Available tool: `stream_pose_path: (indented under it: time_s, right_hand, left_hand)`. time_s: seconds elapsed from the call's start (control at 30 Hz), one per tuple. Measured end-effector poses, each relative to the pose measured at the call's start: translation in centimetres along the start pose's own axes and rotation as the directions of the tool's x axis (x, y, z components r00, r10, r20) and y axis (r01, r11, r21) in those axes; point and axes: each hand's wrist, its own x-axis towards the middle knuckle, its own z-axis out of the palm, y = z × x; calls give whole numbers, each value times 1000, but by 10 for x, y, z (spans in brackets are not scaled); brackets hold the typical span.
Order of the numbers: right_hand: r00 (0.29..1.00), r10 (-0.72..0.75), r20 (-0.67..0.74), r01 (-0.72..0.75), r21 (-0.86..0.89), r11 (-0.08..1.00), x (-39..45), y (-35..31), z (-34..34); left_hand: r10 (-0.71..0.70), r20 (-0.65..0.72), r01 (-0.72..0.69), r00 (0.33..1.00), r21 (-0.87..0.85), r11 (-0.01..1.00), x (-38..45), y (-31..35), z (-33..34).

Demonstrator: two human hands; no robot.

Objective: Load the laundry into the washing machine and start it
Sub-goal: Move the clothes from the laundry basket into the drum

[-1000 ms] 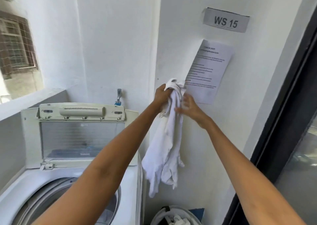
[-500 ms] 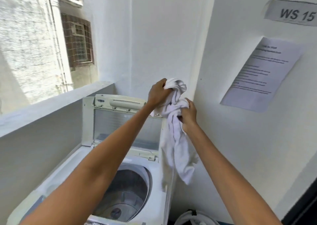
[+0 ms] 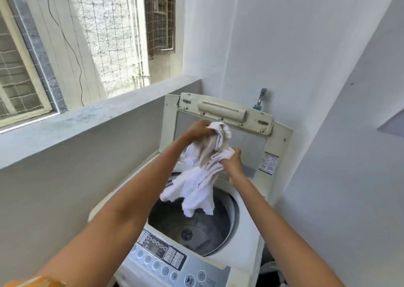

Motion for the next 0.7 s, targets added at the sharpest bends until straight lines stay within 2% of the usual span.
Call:
stream_pose_path:
  time_s: [0.1, 0.13, 0.2, 0.3, 0.37, 0.43, 0.5, 0.6, 0.7]
  right_hand:
    - [966, 161, 205, -175, 53, 983, 3, 43, 29]
    - [952, 200, 233, -205, -2, 979, 2, 56, 35]
    - [936, 312, 161, -300, -97, 949, 5, 93, 47]
    - [897, 426, 117, -418, -90, 904, 10, 144, 62]
    - [867, 485, 117, -475, -104, 874, 14, 168, 70]
    - [852, 513, 109, -491, -175, 853, 17, 191, 76]
    - [868, 489, 88, -449, -279, 849, 20, 215, 81]
    - [882, 461, 93, -390, -405, 827, 21, 249, 89]
    - [889, 445, 106, -351, -465, 813, 20, 268, 96]
  left_hand:
    - [-107, -18, 105, 994, -75, 992, -8, -59, 12]
    - [-150, -8, 149, 989, -91, 985, -8, -74, 14]
    - [-192, 27, 193, 981, -86, 977, -8, -107, 22]
    - [-269, 177, 261, 947, 70, 963, -12, -159, 45]
    - [-371, 192, 372, 908, 33, 928, -22, -198, 72]
    - [-432, 161, 441, 888, -25, 897, -33, -227, 101]
    - [-459, 174, 472, 871, -34, 881, -35, -252, 131]
    - [-427, 320, 439, 846, 36, 898, -36, -276, 164]
    - [-431, 487, 408, 759, 160, 899, -39, -297, 192]
